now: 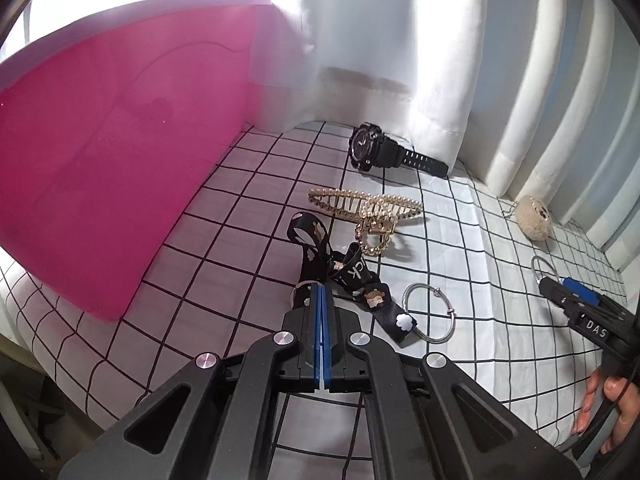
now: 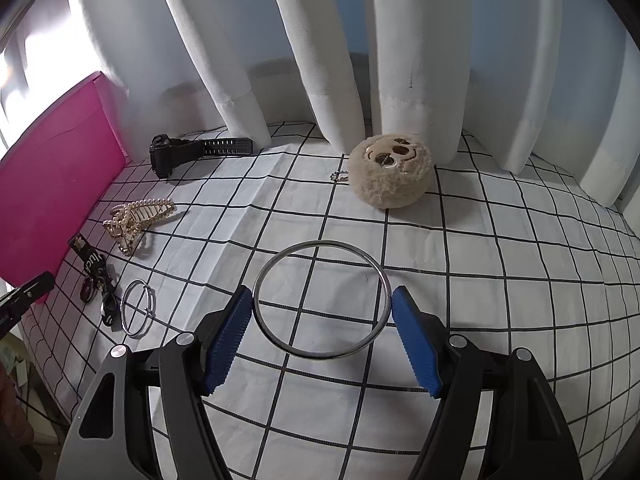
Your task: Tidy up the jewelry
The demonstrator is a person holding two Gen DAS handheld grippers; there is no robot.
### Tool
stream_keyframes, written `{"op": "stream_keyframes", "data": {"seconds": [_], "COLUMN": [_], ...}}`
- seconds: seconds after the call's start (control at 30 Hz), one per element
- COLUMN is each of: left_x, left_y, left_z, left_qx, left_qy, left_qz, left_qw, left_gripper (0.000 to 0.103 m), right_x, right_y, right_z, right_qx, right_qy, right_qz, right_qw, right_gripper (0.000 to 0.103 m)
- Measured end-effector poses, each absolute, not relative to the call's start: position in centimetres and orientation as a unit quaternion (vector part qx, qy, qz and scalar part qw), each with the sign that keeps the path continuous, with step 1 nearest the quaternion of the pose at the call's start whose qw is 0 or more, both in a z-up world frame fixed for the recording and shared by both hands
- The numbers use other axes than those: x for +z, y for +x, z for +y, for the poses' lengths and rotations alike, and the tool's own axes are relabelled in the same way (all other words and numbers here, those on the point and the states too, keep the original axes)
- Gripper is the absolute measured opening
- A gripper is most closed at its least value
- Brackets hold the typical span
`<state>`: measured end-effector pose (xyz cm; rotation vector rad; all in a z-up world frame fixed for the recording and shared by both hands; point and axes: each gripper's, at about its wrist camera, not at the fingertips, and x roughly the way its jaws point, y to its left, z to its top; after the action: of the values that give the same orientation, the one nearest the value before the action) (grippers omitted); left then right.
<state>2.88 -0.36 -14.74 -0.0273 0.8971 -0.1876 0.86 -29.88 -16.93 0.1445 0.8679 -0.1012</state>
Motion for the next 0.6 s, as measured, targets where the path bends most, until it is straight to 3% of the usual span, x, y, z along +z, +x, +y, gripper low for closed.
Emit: {"op": "stream_keyframes", "data": {"seconds": [0.17,0.2,0.23,0.3,0.6], "left_x": [-16.5,-16.7,-16.8,-16.8,-17.1], "left_y": [4.2,4.4,4.5,4.7,6.6], "left_z": [-0.6,-0.7,-0.8,-1.0,-1.9], "left_qx": [-0.093,-0.095,-0.094,-0.082,-0.07], "left_qy": [-0.012,-0.013,-0.011,-0.007,-0.003], "left_qz": [0.456,0.458,0.46,0.452,0.44], "left_qw": [0.885,0.884,0.883,0.888,0.895], "left_gripper": [0.006,0.014,0.034,0.061,0.07], "right_x": [-17.1,-17.1,-17.2,-17.3,-17.8], "right_y": [0.8,0.8,0.8,0.8,1.1], "right_z": [-29.9,-29.9,-29.9,-30.1,-30.4], "right_qx": [-0.048,-0.048,-0.048,-0.05,-0.056], "right_qy": [0.072,0.073,0.074,0.075,0.079], "right_qz": [0.419,0.419,0.42,0.421,0.423], "right_qw": [0.904,0.904,0.903,0.903,0.901], "right_gripper": [0.069,0.069,0.069,0.069,0.069]}}
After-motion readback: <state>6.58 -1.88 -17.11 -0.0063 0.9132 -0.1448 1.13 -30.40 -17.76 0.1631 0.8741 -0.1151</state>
